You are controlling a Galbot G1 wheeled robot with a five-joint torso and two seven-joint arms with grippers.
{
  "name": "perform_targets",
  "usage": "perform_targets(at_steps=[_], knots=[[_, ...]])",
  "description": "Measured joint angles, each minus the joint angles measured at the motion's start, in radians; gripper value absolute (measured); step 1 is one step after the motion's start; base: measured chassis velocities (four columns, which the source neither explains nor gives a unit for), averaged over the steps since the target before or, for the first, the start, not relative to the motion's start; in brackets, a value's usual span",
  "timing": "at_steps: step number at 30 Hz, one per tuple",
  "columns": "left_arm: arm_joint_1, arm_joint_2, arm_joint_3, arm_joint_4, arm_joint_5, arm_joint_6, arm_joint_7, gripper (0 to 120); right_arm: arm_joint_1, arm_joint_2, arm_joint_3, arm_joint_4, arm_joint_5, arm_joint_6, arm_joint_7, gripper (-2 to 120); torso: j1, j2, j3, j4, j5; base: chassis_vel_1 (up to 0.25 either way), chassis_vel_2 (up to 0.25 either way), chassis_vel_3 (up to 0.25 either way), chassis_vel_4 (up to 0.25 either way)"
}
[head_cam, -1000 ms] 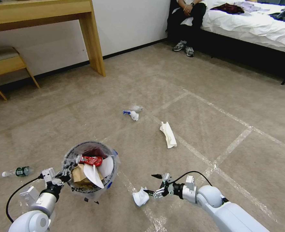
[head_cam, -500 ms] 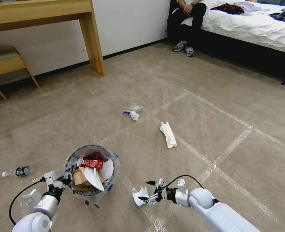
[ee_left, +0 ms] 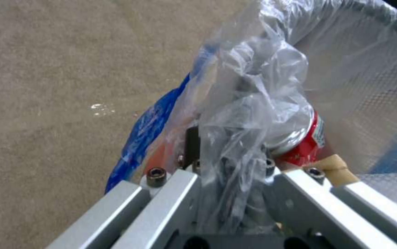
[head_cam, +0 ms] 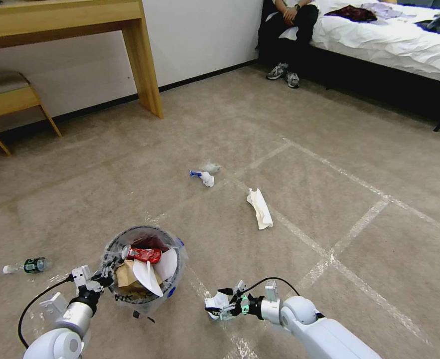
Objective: Pick up the trash bin and place the garbage on the floor into it.
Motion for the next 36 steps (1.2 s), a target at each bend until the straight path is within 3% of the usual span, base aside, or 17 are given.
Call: perform_targets(at_steps=[36], knots=[[-0.011,-0.005,0.015,0.017,0.016,-0.002,-0.004,1,0.033,0.067,0.084,-0.257,-0.087,0.067,-0.042,100,0.0,0.0,0.0,0.0,0.0,0.0,0.0,0.0,0.0]])
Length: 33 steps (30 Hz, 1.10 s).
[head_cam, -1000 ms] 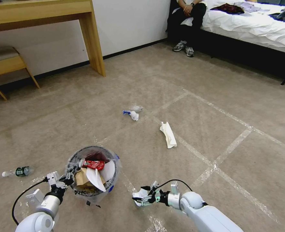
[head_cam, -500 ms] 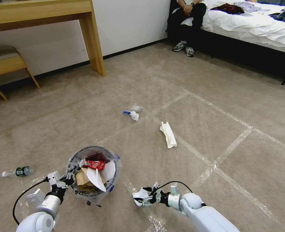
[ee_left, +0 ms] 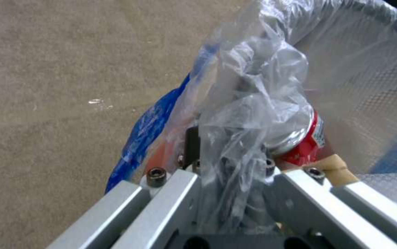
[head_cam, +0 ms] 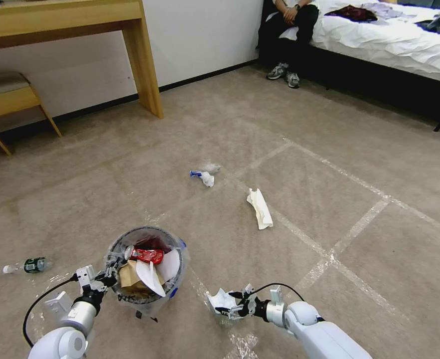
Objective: Pick up the trash bin and place the garbage on the floor into it.
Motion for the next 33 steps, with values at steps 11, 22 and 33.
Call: perform_targets(at_steps=[11,22,33], knots=[[0.0,0.0,0.005,-0.001,0.005,-0.002,0.0,1,0.012,0.027,0.004,-0.042,-0.022,0.012,-0.002,100,0.0,0.0,0.0,0.0,0.0,0.0,0.0,0.0,0.0],[0.004,-0.003,0.005,-0.003,0.01,-0.005,-0.001,1,0.02,0.036,0.015,-0.054,-0.049,0.013,0.007,71,0.0,0.0,0.0,0.0,-0.0001,0.0,0.0,0.0,0.0],[-0.001,-0.004,0.008,-0.003,0.012,-0.005,-0.003,1,0.026,0.04,0.023,-0.068,-0.052,0.009,0.028,31,0.0,0.0,0.0,0.0,0.0,0.0,0.0,0.0,0.0]])
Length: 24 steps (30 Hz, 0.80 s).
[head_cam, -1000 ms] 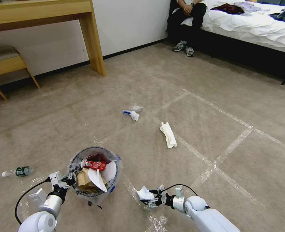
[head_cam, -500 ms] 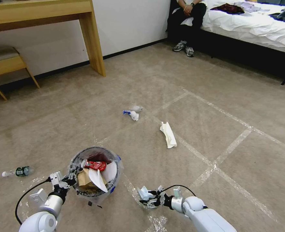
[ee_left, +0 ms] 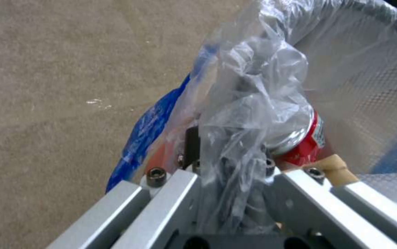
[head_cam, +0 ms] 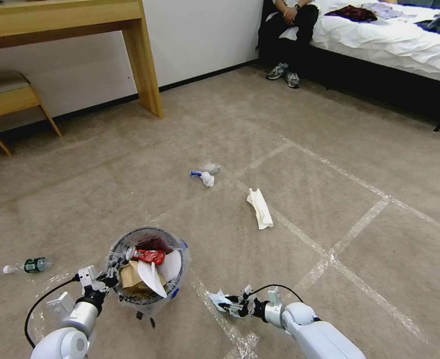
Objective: Pick up the trash bin and place the garbage on the floor into it.
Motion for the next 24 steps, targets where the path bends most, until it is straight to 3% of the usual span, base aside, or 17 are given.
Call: perform_targets(at_steps=[5,9,20,24], knots=[[-0.001,0.003,-0.001,-0.001,-0.001,0.0,-0.001,1,0.0,0.002,0.002,-0.001,0.0,0.002,0.002,10,0.0,0.0,0.0,0.0,0.0,0.0,0.0,0.0,0.0],[-0.001,0.004,0.003,-0.002,0.0,0.0,-0.001,1,0.0,0.002,0.004,-0.001,0.001,0.002,0.004,1,0.0,0.0,0.0,0.0,0.0,0.0,0.0,0.0,0.0],[-0.007,0.004,0.035,-0.01,0.01,0.002,-0.008,1,-0.027,-0.016,0.028,0.055,0.015,0.004,0.004,0,0.0,0.0,0.0,0.0,0.0,0.0,0.0,0.0,0.0],[-0.013,0.012,0.065,-0.01,0.019,0.004,-0.015,1,-0.059,-0.049,0.051,0.139,0.042,-0.013,0.015,0,0.0,0.0,0.0,0.0,0.0001,0.0,0.0,0.0,0.0]])
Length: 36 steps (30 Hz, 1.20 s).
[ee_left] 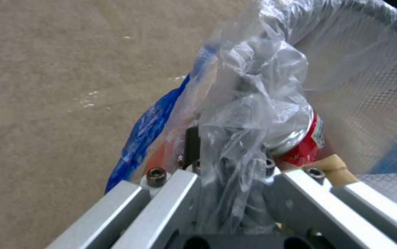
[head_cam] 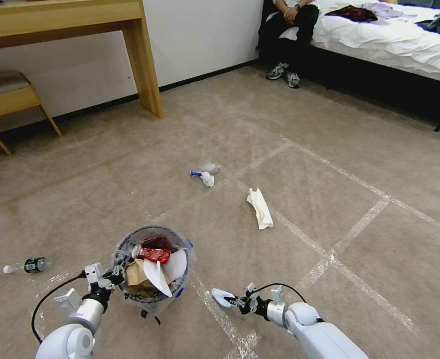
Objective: Pick up the trash bin and place the garbage on the floor into it.
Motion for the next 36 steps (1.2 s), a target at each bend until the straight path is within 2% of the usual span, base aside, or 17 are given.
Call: perform_targets(at_steps=[10,13,16,19,22,24,30,31,36], knots=[[-0.018,0.019,0.064,-0.005,0.012,0.008,-0.011,1,-0.074,-0.089,0.058,0.167,0.032,-0.032,0.02,0,0.0,0.0,0.0,-0.0001,0.0001,0.0,0.0,0.0,0.0],[-0.027,0.036,0.096,-0.008,0.015,0.014,-0.017,1,-0.119,-0.147,0.103,0.277,0.043,-0.041,0.021,0,0.0,0.0,0.0,-0.0001,0.0,0.0,0.0,0.0,0.0],[-0.03,0.041,0.104,-0.008,0.016,0.015,-0.018,1,-0.132,-0.163,0.118,0.312,0.047,-0.043,0.021,0,0.0,0.0,0.0,-0.0001,-0.0001,0.0,0.0,0.0,0.0],[-0.037,0.068,0.133,-0.016,0.013,0.022,-0.021,1,-0.173,-0.209,0.168,0.437,0.067,-0.056,0.027,0,0.0,0.0,0.0,0.0,0.0001,0.0,0.0,0.0,0.0],[-0.038,0.074,0.139,-0.017,0.012,0.023,-0.021,1,-0.183,-0.219,0.18,0.466,0.074,-0.06,0.031,0,0.0,0.0,0.0,0.0,-0.0001,0.0,0.0,0.0,0.0],[-0.043,0.094,0.162,-0.02,0.009,0.026,-0.02,1,-0.217,-0.255,0.212,0.57,0.1,-0.076,0.049,0,0.0,0.0,0.0,-0.0001,0.0001,0.0,0.0,0.0,0.0],[-0.045,0.099,0.175,-0.02,0.008,0.026,-0.018,1,-0.229,-0.27,0.225,0.622,0.112,-0.084,0.059,0,0.0,0.0,0.0,-0.0001,-0.0002,0.0,0.0,0.0,0.0],[-0.05,0.103,0.194,-0.012,0.01,0.027,-0.013,1,-0.243,-0.29,0.24,0.711,0.134,-0.103,0.073,0,0.0,0.0,0.0,-0.0001,-0.0001,0.0,0.0,0.0,0.0],[-0.062,0.097,0.217,0.005,0.022,0.025,-0.006,1,-0.246,-0.3,0.253,0.802,0.152,-0.123,0.099,0,0.0,0.0,0.0,0.0,-0.0002,0.0,0.0,0.0,0.0]])
